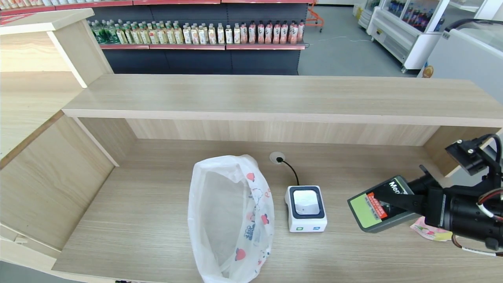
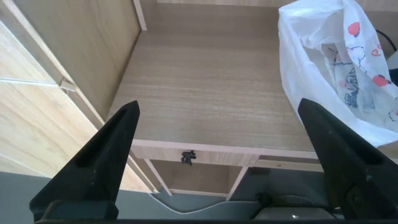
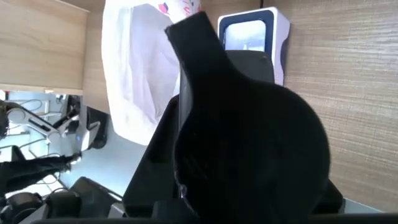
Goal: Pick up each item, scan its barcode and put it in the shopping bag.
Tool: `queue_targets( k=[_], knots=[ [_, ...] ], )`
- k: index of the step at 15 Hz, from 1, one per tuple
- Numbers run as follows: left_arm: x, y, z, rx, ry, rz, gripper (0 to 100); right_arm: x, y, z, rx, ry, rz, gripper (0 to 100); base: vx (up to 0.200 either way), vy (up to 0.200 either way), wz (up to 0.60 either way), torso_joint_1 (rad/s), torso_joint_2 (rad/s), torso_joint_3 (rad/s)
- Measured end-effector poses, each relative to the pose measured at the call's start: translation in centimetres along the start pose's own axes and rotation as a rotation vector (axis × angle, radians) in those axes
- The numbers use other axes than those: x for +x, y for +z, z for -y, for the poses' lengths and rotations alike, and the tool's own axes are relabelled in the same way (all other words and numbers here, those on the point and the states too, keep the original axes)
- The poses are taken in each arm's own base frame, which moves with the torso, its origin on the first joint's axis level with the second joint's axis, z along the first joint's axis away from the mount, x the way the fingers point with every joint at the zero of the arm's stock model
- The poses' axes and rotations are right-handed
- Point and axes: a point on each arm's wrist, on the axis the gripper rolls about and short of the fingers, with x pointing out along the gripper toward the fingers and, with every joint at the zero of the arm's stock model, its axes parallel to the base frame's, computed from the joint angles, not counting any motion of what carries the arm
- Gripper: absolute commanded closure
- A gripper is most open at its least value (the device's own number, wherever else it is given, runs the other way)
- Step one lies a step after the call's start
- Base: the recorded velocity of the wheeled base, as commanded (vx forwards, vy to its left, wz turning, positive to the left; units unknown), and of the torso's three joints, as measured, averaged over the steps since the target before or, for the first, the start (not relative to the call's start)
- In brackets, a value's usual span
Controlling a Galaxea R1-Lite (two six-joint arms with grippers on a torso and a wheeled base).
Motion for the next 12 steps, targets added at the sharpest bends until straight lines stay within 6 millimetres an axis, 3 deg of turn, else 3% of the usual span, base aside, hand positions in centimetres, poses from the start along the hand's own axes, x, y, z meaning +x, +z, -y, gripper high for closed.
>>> queue_targets(
  k=[2, 6, 12],
  knots=[
    [0.0, 0.0, 0.0, 0.001, 0.0, 0.0, 0, 1.3, 0.4, 0.5, -0.014, -0.071, 0.0, 100, 0.0, 0.0, 0.0, 0.0, 0.0, 0.0],
    [0.0, 0.0, 0.0, 0.001, 0.0, 0.0, 0, 5.9, 1.7, 1.7, -0.034, -0.209, -0.024, 100, 0.0, 0.0, 0.0, 0.0, 0.0, 0.0],
    [0.0, 0.0, 0.0, 0.003, 0.0, 0.0, 0, 10.9, 1.4, 1.5, -0.054, -0.192, -0.109, 100, 0.0, 0.0, 0.0, 0.0, 0.0, 0.0]
  ],
)
